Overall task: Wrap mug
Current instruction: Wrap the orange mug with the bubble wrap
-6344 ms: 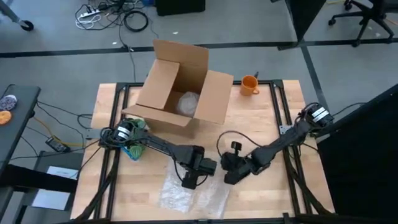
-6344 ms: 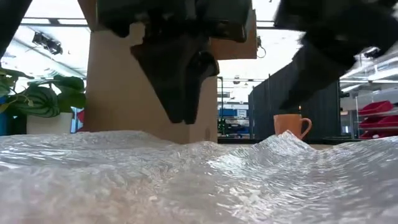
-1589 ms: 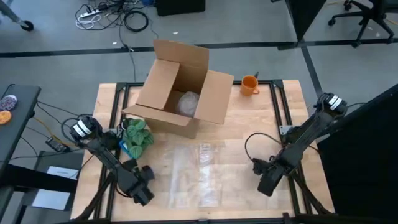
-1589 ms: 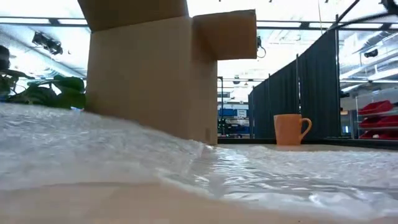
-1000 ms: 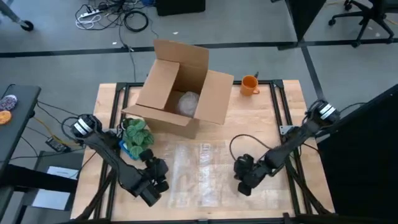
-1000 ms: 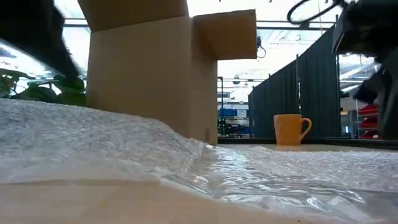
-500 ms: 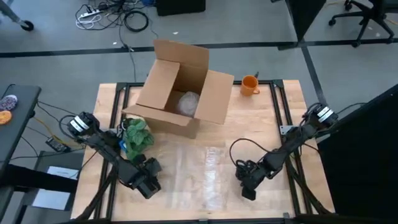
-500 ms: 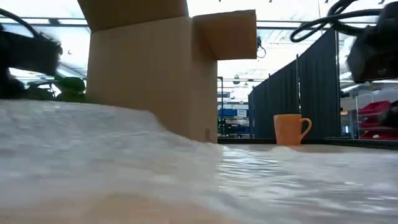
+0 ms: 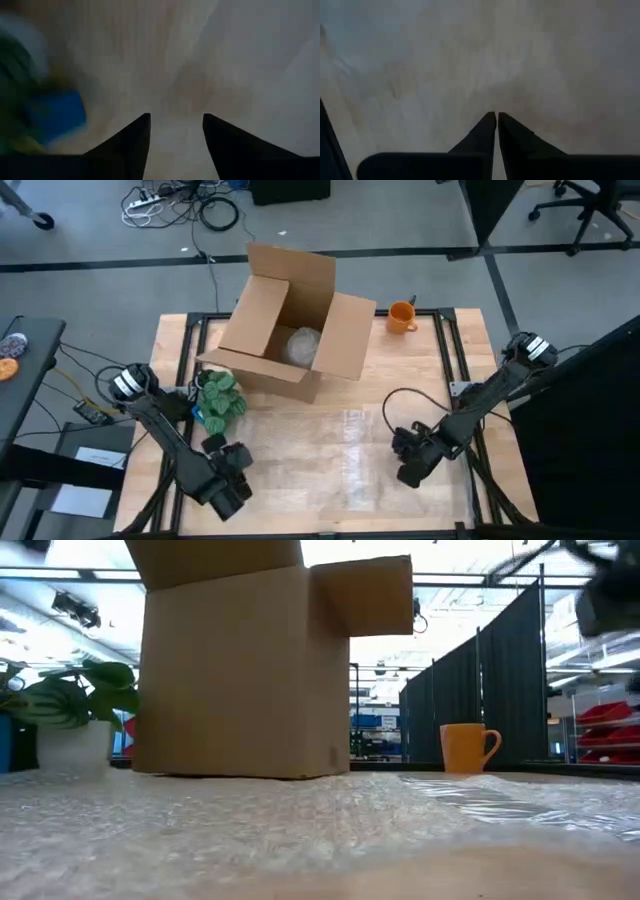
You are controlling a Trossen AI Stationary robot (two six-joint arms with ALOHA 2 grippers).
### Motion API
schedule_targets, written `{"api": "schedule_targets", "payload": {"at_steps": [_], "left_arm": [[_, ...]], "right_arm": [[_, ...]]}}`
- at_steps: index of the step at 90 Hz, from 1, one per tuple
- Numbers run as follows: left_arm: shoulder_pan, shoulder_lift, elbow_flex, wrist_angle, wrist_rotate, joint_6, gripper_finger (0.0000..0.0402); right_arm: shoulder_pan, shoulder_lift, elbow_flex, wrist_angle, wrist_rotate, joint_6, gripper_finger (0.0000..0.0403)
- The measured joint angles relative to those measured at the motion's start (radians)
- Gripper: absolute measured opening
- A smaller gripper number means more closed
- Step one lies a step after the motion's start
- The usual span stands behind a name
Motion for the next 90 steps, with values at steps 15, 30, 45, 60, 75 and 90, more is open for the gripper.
{"api": "schedule_targets", "payload": {"at_steps": [15,30,45,60,75,90], "left_arm": [[0.002,-0.001,0.048,0.039,-0.581,0.085,0.0168],[0.044,-0.002,0.045,0.202,-0.738,0.326,0.0168],[0.105,0.005,0.045,0.376,-0.734,0.568,0.0168],[0.156,0.005,0.033,0.518,-0.605,0.711,0.0168],[0.186,0.005,-0.060,0.693,-0.434,0.805,0.0168],[0.201,0.005,-0.183,0.939,-0.419,0.847,0.0168]], "right_arm": [[-0.016,-0.126,0.031,-0.040,0.200,-0.157,0.0000],[-0.057,-0.241,0.034,-0.044,0.356,-0.360,0.0000],[-0.179,-0.339,0.034,-0.121,0.552,-0.451,0.0000],[-0.382,-0.409,0.034,-0.193,0.637,-0.483,0.0000],[-0.647,-0.434,0.042,-0.109,0.530,-0.557,0.0002],[-0.935,-0.409,0.073,-0.088,0.285,-0.600,0.0007]]}}
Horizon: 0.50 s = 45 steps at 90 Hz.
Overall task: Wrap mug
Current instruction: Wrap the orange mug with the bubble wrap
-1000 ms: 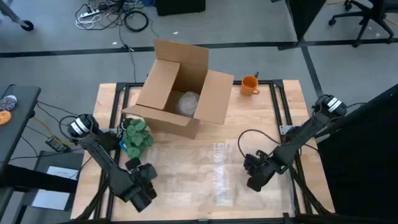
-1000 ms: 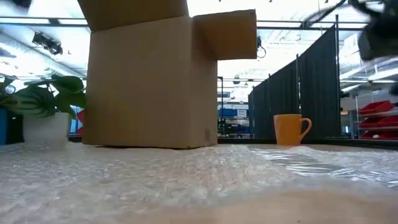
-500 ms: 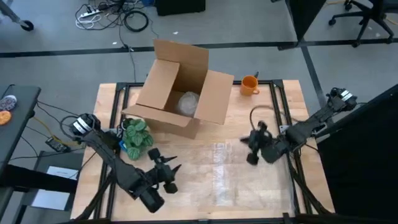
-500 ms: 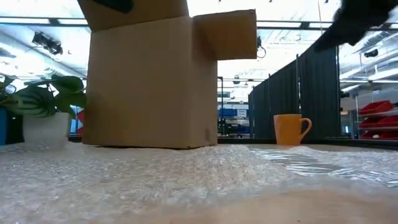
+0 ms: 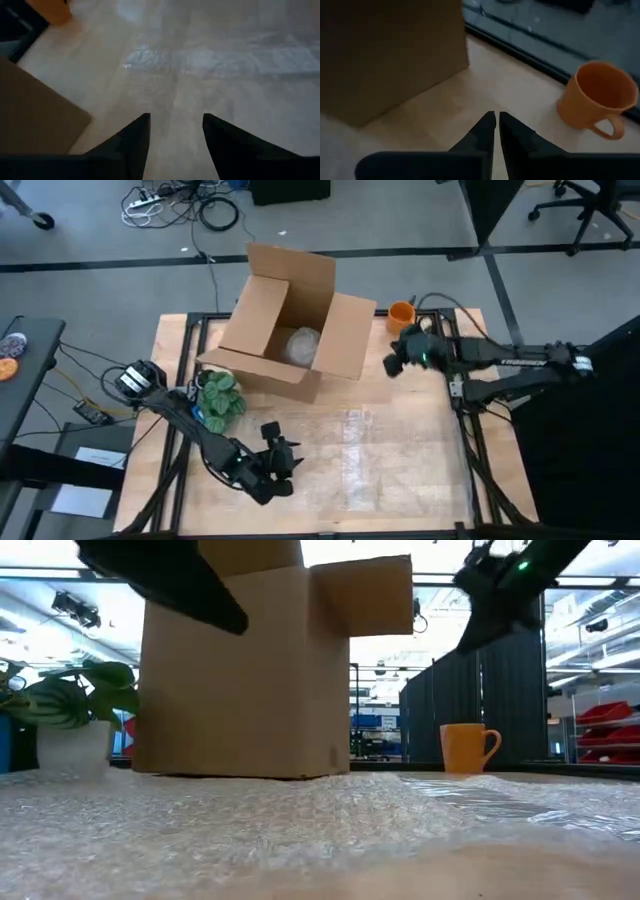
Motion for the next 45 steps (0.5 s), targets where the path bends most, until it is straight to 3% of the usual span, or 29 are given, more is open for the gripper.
{"api": "schedule_targets", "payload": {"at_steps": [20,45], "left_arm": [[0.038,0.000,-0.170,0.352,0.002,0.017,0.0168],[0.135,0.008,-0.394,0.760,-0.062,0.037,0.0168]], "right_arm": [[-0.315,0.065,0.048,0.001,-0.260,-0.066,0.0017],[-0.496,0.245,0.114,-0.001,-0.349,-0.131,0.0055]]}}
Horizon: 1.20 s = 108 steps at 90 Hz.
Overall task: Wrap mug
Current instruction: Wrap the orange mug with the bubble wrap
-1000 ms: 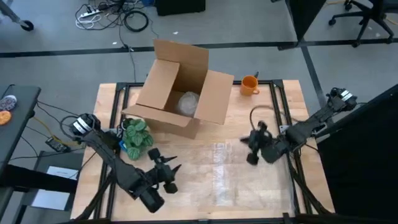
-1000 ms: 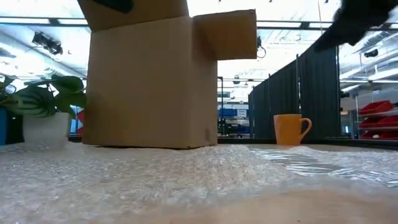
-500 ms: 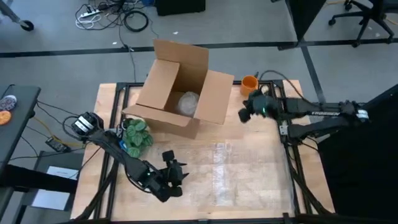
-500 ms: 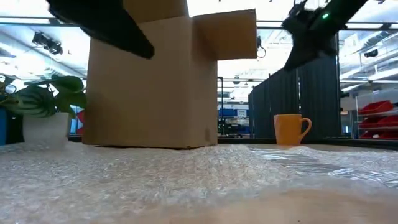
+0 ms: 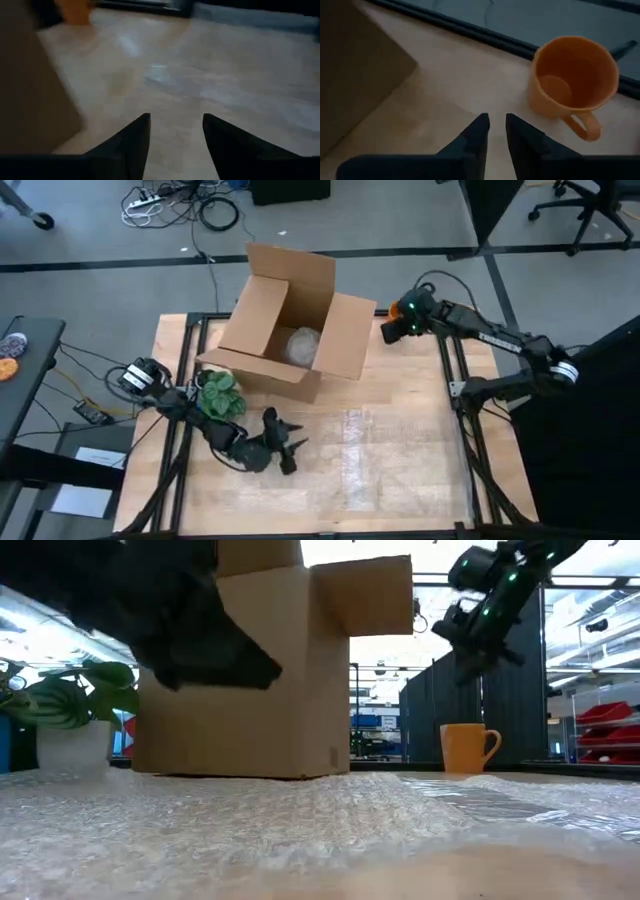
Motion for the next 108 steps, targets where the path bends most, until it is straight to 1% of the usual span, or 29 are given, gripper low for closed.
{"api": "schedule_targets", "payload": {"at_steps": [9,23,31,37,43,49,56,73,90,99,108], "left_arm": [[0.036,0.023,-0.051,0.042,-0.048,-0.028,0.0168],[0.085,0.080,-0.099,0.045,-0.051,-0.180,0.0168],[0.102,0.133,-0.110,0.046,-0.053,-0.227,0.0168],[0.115,0.177,-0.110,0.046,-0.052,-0.232,0.0168],[0.127,0.224,-0.100,0.065,-0.071,-0.236,0.0168],[0.144,0.264,-0.093,0.101,-0.087,-0.229,0.0168],[0.160,0.297,-0.087,0.166,-0.090,-0.181,0.0168],[0.179,0.309,-0.087,0.314,-0.058,0.002,0.0168],[0.179,0.309,-0.087,0.325,-0.050,0.031,0.0168],[0.179,0.309,-0.087,0.344,-0.051,0.074,0.0168],[0.180,0.309,-0.087,0.354,-0.051,0.087,0.0168]], "right_arm": [[-0.052,0.076,0.040,-0.002,-0.017,-0.018,0.0071],[-0.093,0.190,0.119,-0.039,-0.044,-0.076,0.0104],[-0.109,0.243,0.172,-0.083,-0.044,-0.107,0.0125],[-0.119,0.279,0.201,-0.099,-0.037,-0.125,0.0139],[-0.129,0.301,0.216,-0.101,-0.038,-0.151,0.0150],[-0.142,0.327,0.222,-0.104,-0.064,-0.160,0.0156],[-0.157,0.356,0.222,-0.116,-0.096,-0.176,0.0157],[-0.187,0.419,0.222,-0.114,-0.107,-0.206,0.0155],[-0.197,0.446,0.222,-0.114,-0.116,-0.248,0.0152],[-0.197,0.446,0.222,-0.112,-0.116,-0.283,0.0138],[-0.197,0.446,0.222,-0.116,-0.115,-0.303,0.0110]]}}
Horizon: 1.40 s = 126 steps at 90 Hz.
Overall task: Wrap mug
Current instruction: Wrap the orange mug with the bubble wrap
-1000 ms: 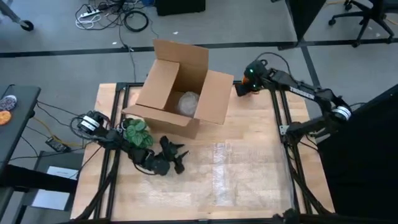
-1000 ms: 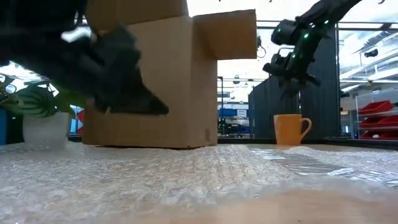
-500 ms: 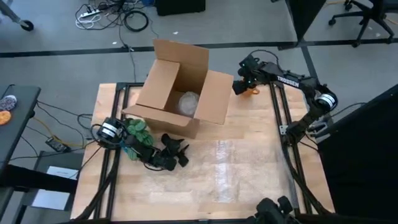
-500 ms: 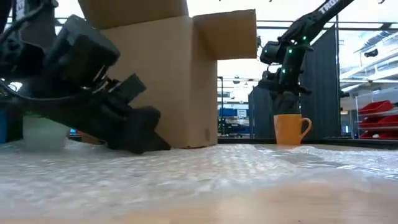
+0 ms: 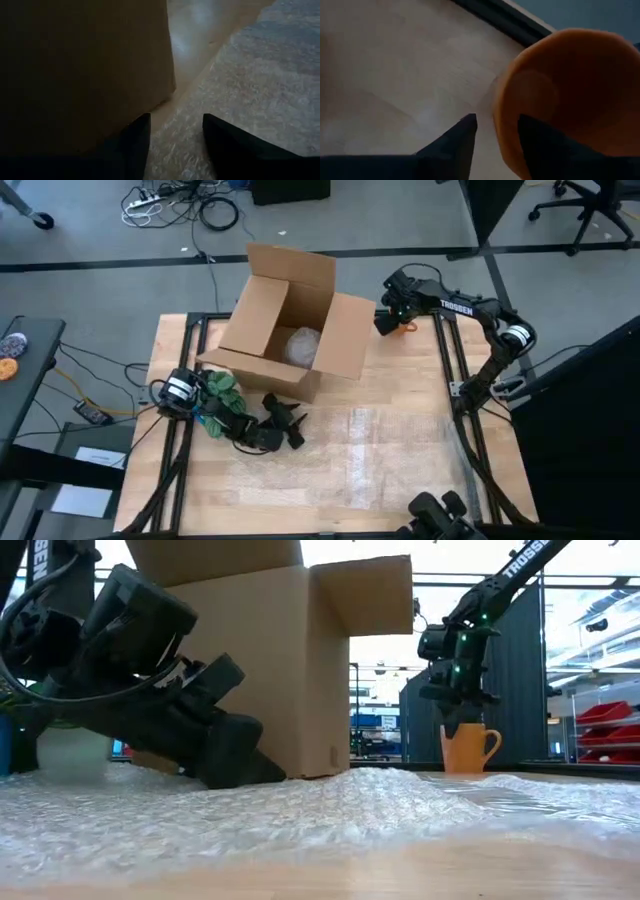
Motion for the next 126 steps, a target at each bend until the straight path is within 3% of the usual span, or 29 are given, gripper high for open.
{"api": "schedule_targets", "payload": {"at_steps": [20,33,49,60,68,81,96,108,126], "left_arm": [[-0.015,-0.052,0.000,-0.070,0.000,0.099,0.0168],[-0.053,-0.201,-0.001,-0.278,0.086,0.110,0.0168],[-0.099,-0.400,-0.002,-0.693,0.233,-0.094,0.0168],[-0.142,-0.507,-0.002,-0.858,0.297,-0.246,0.0168],[-0.174,-0.535,-0.002,-0.784,0.270,-0.267,0.0168],[-0.207,-0.487,-0.001,-0.461,0.178,-0.137,0.0168],[-0.208,-0.364,0.000,-0.178,0.215,-0.009,0.0168],[-0.208,-0.277,0.000,-0.202,0.230,-0.054,0.0168],[-0.152,-0.232,0.000,-0.291,0.152,-0.131,0.0168]], "right_arm": [[0.012,0.000,0.000,-0.018,0.000,-0.040,0.0017],[0.055,-0.005,0.002,-0.098,0.001,-0.056,0.0009],[0.175,-0.046,-0.001,-0.228,-0.002,-0.062,0.0003],[0.293,-0.104,-0.001,-0.250,0.001,-0.029,0.0002],[0.393,-0.147,-0.001,-0.263,0.007,0.025,0.0001],[0.572,-0.197,-0.001,-0.254,0.070,0.120,0.0001],[0.778,-0.230,-0.031,-0.276,0.094,0.265,0.0001],[0.957,-0.234,-0.042,-0.328,0.096,0.402,0.0000],[1.216,-0.234,-0.054,-0.302,0.107,0.597,0.0000]]}}
